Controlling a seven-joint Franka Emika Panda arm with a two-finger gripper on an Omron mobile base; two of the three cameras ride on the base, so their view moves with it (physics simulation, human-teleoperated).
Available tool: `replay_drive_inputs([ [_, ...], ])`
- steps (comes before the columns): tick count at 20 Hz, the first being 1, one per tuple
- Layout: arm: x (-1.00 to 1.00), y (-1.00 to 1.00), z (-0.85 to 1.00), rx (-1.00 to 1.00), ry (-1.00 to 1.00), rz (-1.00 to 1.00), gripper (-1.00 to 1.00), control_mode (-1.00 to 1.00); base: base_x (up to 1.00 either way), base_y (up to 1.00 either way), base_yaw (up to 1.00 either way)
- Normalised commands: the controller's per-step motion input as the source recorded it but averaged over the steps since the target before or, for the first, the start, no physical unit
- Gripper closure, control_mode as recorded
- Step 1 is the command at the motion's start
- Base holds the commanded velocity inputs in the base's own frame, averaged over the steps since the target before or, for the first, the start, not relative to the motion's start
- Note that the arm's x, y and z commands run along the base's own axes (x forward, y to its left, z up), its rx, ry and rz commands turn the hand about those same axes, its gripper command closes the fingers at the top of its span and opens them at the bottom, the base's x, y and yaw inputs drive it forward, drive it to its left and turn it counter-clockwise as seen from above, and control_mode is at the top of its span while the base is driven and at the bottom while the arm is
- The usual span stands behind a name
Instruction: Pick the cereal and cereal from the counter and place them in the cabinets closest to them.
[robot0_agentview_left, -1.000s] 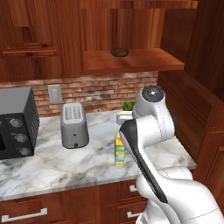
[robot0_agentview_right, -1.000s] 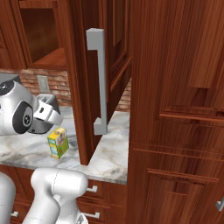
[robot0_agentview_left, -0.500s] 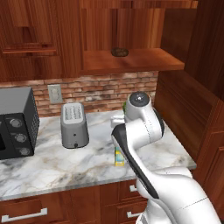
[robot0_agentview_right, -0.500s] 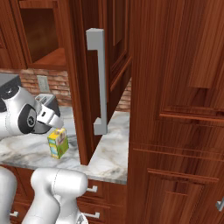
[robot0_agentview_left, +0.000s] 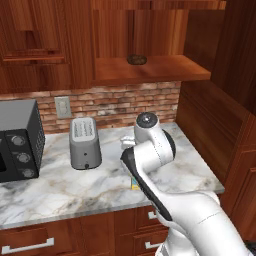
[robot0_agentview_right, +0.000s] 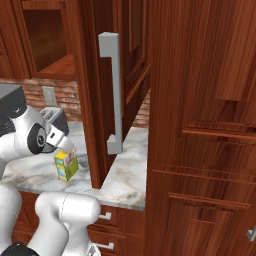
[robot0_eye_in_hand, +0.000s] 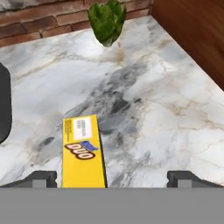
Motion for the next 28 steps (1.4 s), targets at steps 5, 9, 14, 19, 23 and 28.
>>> replay_drive_inputs([
  [5,0.34,0.13,-0.34,0.0,0.05,-0.07,-1.0,-1.0,0.0,0.0,0.0],
  [9,0.33,0.12,-0.34,0.0,0.06,-0.07,-1.0,-1.0,0.0,0.0,0.0],
  [14,0.33,0.12,-0.34,0.0,0.06,-0.06,-1.0,-1.0,0.0,0.0,0.0],
  [19,0.35,0.11,-0.32,-0.01,0.03,-0.05,-1.0,-1.0,0.0,0.0,0.0],
  [23,0.4,0.03,-0.28,-0.04,0.0,-0.01,-1.0,-1.0,0.0,0.0,0.0],
  [28,0.23,0.0,-0.42,-0.06,0.03,0.0,-1.0,-1.0,0.0,0.0,0.0],
])
